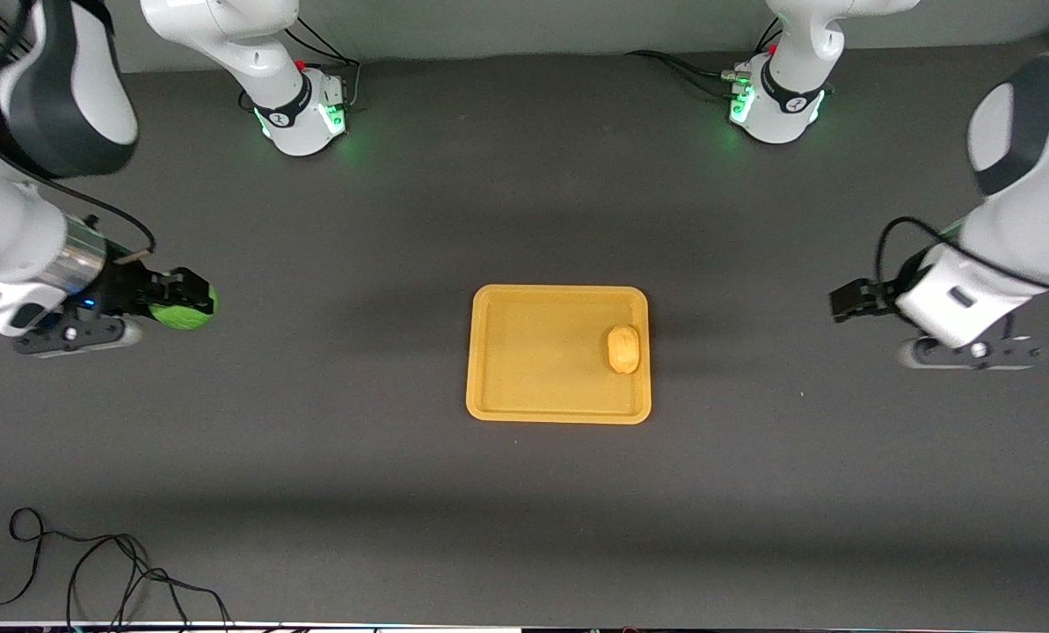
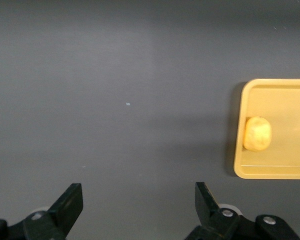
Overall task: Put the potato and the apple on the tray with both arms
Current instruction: 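Release the potato on the tray while the right gripper grasps the apple, then carry the green apple with the right gripper over the tray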
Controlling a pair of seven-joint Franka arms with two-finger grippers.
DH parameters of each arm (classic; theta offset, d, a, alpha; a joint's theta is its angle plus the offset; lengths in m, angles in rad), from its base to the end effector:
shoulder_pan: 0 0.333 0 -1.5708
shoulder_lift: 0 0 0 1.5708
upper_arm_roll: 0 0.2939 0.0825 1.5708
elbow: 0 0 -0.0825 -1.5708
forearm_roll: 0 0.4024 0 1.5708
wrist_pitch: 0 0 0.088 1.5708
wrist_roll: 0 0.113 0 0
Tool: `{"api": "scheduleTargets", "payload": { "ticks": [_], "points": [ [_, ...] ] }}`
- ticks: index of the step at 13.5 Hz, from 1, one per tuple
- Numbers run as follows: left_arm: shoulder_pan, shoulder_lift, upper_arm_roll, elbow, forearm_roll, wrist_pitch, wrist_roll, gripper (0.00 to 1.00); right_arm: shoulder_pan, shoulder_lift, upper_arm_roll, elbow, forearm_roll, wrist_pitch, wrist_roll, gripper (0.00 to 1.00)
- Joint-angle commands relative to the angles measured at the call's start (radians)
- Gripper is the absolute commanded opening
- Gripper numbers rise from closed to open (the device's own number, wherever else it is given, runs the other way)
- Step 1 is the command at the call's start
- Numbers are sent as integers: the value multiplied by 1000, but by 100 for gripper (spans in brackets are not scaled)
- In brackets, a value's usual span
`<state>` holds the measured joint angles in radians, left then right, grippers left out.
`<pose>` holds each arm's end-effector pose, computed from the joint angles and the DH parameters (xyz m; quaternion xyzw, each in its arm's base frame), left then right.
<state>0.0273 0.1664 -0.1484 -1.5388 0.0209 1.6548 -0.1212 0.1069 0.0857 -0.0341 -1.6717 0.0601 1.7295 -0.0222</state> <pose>0.6181 -0.0671 0.5207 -0.9997 0.0004 0.0243 0.0011 0.6008 0.0503 0.5099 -0.9986 -0.0423 0.0146 0.0278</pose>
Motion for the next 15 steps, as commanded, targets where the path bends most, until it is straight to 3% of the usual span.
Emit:
{"api": "scheduleTargets", "payload": {
  "ticks": [1, 2, 5, 7, 11, 13, 15],
  "points": [
    [81, -62, -7, -63, 8, 3, 104, 98, 95, 77, 8, 140, -2, -45, 152, 48],
    [85, -86, -7, -107, 8, 28, 129, 93, 159, 101, 8, 177, -2, -45, 256, 48],
    [85, -114, -7, -155, 7, 39, 132, 96, 353, 227, 8, 335, 0, -70, 560, 48],
    [86, -180, -5, -245, 7, 59, 135, 96, 474, 322, 8, 426, 0, -70, 736, 47],
    [85, -211, -7, -277, 7, 60, 156, 99, 673, 560, 6, 676, -11, -58, 1023, 46],
    [92, -238, 13, -306, 4, 53, 288, 99, 718, 643, 6, 710, -43, -9, 1077, 46],
    [89, -257, 16, -337, 2, 62, 287, 99, 725, 704, 5, 705, -69, 60, 1079, 46]
  ]
}}
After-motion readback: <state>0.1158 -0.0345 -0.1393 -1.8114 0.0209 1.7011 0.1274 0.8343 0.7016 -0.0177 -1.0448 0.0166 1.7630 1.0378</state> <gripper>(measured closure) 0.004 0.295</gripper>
